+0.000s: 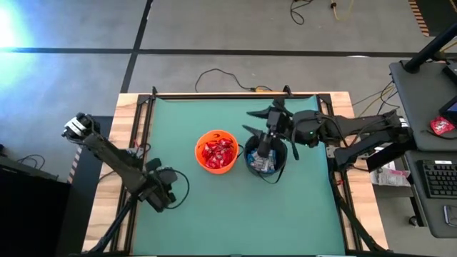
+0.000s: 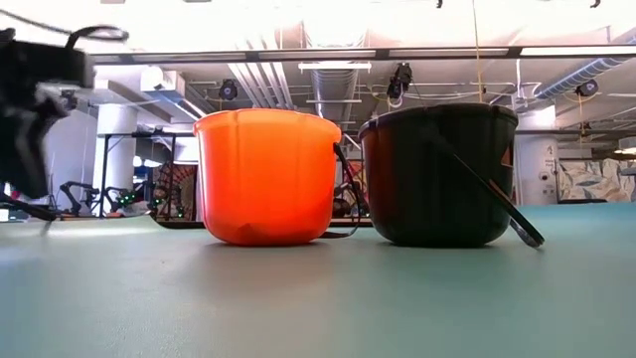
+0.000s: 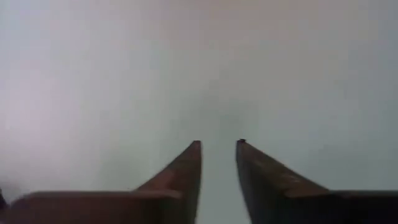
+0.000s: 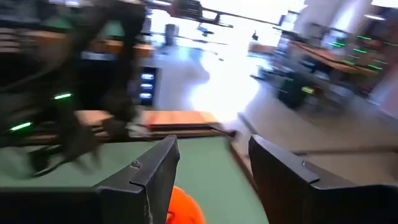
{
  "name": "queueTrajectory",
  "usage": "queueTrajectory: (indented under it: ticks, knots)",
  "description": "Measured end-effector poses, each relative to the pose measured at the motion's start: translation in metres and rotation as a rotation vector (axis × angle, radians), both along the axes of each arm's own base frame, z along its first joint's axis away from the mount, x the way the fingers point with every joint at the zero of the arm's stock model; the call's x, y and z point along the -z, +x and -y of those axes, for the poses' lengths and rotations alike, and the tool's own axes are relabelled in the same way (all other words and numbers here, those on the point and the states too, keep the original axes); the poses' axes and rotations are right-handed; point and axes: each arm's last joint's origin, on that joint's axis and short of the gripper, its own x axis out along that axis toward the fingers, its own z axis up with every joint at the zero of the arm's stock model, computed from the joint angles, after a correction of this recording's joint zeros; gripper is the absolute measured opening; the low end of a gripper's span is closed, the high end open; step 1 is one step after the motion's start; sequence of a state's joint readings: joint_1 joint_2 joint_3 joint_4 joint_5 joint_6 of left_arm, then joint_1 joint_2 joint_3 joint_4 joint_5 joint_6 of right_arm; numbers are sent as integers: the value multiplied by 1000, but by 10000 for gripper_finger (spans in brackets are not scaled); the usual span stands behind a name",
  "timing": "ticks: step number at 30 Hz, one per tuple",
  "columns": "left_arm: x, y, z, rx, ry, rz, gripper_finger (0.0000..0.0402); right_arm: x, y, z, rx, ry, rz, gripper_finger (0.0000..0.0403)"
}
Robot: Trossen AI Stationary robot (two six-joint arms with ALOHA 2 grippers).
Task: Sort candy by brand, put in halloween buckets
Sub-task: Return to Home Position
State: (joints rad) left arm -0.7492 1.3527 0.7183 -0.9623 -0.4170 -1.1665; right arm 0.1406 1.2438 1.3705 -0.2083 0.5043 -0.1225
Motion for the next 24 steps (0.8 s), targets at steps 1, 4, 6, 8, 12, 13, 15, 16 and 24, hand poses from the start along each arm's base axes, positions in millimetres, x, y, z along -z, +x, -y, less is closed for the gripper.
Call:
queueTrajectory:
  ticks: [1,4,6,8,12,13,15,16,24]
  knots:
    - [-4,1,-3,25,8,23,70,0,2,1,-42,0,-3,189]
    - [-18,3,-16,48,33,162,16,-1,8,5,-106,-10,-9,180]
    - [-29,4,-28,12,72,280,8,0,10,10,-96,-33,-18,172]
    - [-40,5,-41,-46,112,397,16,-2,12,16,-78,-54,-20,162]
    - [-57,8,-66,-105,160,515,14,-3,15,22,-60,-71,-38,137]
    - [-62,9,-71,-111,166,536,10,-2,16,22,-59,-78,-44,131]
    - [-70,10,-81,-128,143,582,3,-3,15,23,-63,-116,-57,117]
    - [-73,9,-83,-125,125,598,2,-3,13,23,-67,-144,-72,109]
    - [-91,-15,-89,-31,74,696,1,-3,-17,26,-31,-62,-184,35]
